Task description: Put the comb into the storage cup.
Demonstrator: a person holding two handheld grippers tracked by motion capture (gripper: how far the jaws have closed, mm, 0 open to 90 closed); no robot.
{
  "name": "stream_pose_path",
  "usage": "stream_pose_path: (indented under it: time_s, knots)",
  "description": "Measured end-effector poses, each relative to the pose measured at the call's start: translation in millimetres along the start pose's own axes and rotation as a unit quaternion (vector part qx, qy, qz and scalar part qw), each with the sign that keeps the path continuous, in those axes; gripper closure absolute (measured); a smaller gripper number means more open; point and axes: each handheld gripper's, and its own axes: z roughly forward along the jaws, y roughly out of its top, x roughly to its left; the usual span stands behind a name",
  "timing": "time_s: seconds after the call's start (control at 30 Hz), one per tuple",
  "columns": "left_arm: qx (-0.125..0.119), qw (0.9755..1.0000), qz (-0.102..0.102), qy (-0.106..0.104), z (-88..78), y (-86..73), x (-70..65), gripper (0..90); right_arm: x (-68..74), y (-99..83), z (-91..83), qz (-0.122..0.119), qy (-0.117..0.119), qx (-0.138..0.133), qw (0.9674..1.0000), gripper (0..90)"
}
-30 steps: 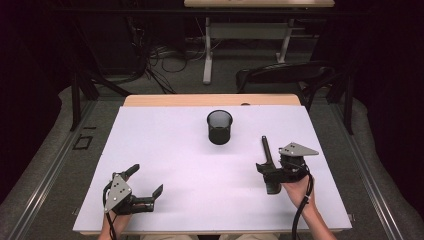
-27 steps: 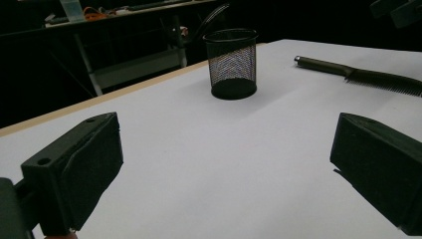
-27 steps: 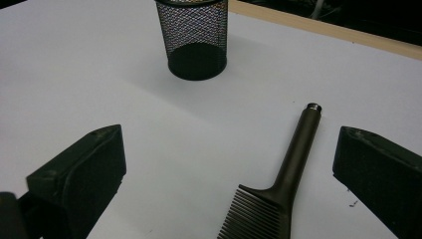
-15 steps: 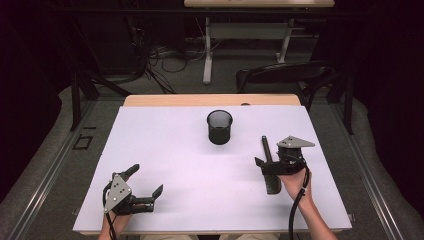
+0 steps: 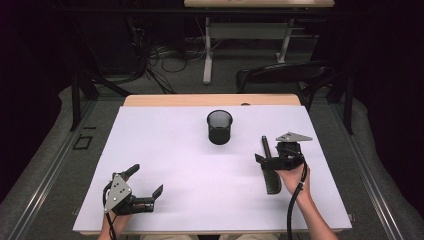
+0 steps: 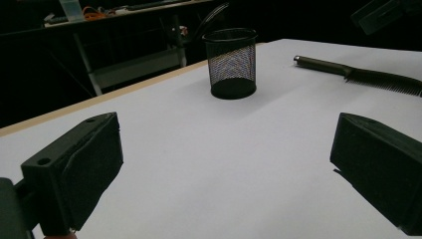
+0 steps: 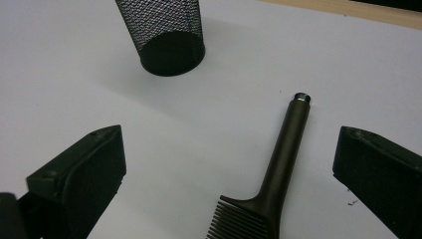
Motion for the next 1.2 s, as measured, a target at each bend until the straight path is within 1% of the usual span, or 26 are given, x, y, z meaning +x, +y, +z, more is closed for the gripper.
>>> stream_pose_path:
  time_s: [0.3, 0.67, 0.7, 0.8, 0.83, 0.93, 1.2]
  knots:
    - [-0.002, 1.0, -0.001, -0.002, -0.4, 0.4, -0.5, 0.0, -4.3, 3.2, 7.9, 0.011, -0.008, 0.009, 0.9999, 0.3]
    - [-0.002, 1.0, -0.001, -0.004, -0.5, 0.6, -0.2, 0.1, -11.8, 7.6, 18.6, 0.026, -0.015, 0.036, 0.9989, 1.1]
    - [-0.002, 1.0, -0.001, -0.004, -0.5, 0.6, -0.4, 0.0, -12.5, 8.3, 19.6, 0.024, -0.016, 0.038, 0.9989, 1.4]
    - [-0.003, 1.0, 0.001, -0.003, -0.8, 0.8, -0.2, 0.1, -13.3, 9.8, 21.7, 0.025, -0.018, 0.043, 0.9986, 2.4]
    - [-0.004, 1.0, -0.001, -0.002, -0.8, 0.8, -0.2, 0.0, -13.4, 10.1, 22.6, 0.028, -0.019, 0.043, 0.9985, 3.4]
    - [-0.006, 1.0, -0.004, -0.001, -1.1, 0.8, -0.1, 0.0, -14.1, 10.5, 24.8, 0.025, -0.025, 0.045, 0.9983, 5.4]
    - [-0.006, 1.0, -0.004, 0.0, -1.1, 0.9, -0.2, 0.0, -14.9, 8.7, 29.2, 0.042, -0.037, 0.047, 0.9973, 9.9]
